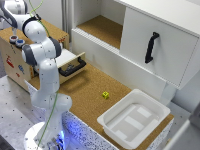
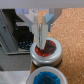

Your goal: Turn on the red light

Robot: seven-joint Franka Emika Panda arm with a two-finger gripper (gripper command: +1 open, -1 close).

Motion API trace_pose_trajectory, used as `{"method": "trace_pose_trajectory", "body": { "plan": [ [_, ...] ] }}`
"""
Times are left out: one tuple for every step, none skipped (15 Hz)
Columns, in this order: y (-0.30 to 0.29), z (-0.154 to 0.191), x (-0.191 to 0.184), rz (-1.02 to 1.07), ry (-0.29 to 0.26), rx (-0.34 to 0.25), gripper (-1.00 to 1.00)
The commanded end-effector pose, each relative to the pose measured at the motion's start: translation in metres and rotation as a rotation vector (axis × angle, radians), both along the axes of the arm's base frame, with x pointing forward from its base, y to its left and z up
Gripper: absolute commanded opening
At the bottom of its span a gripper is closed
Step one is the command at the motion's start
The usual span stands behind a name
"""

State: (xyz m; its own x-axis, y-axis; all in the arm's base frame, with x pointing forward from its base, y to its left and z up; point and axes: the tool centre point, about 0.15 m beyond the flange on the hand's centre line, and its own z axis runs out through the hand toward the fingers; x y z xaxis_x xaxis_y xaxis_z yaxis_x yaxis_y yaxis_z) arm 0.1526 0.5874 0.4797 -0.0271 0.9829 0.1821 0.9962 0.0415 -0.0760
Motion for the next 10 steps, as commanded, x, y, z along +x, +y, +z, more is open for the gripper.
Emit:
{"method": "trace_pose_trajectory", "body": {
  "plan": [
    [0.044,-0.026,0.012,0.004,-0.015,-0.157,-1.0],
    [0.045,-0.036,0.015,-0.006,-0.003,-0.161,-1.0],
    [0.044,-0.041,0.019,-0.02,0.0,-0.152,-1.0],
    [0.043,-0.041,0.022,-0.033,-0.027,-0.158,-1.0],
    [0.039,-0.036,0.024,-0.04,-0.024,-0.145,-1.0],
    [0.034,-0.027,0.025,-0.049,-0.04,-0.146,-1.0],
    [0.027,-0.01,0.025,-0.055,-0.073,-0.138,-1.0],
    [0.019,0.012,0.024,-0.055,-0.099,-0.125,-1.0],
    [0.012,0.033,0.023,-0.057,-0.114,-0.113,-1.0],
    [0.006,0.053,0.022,-0.058,-0.136,-0.097,-1.0]
  ]
}}
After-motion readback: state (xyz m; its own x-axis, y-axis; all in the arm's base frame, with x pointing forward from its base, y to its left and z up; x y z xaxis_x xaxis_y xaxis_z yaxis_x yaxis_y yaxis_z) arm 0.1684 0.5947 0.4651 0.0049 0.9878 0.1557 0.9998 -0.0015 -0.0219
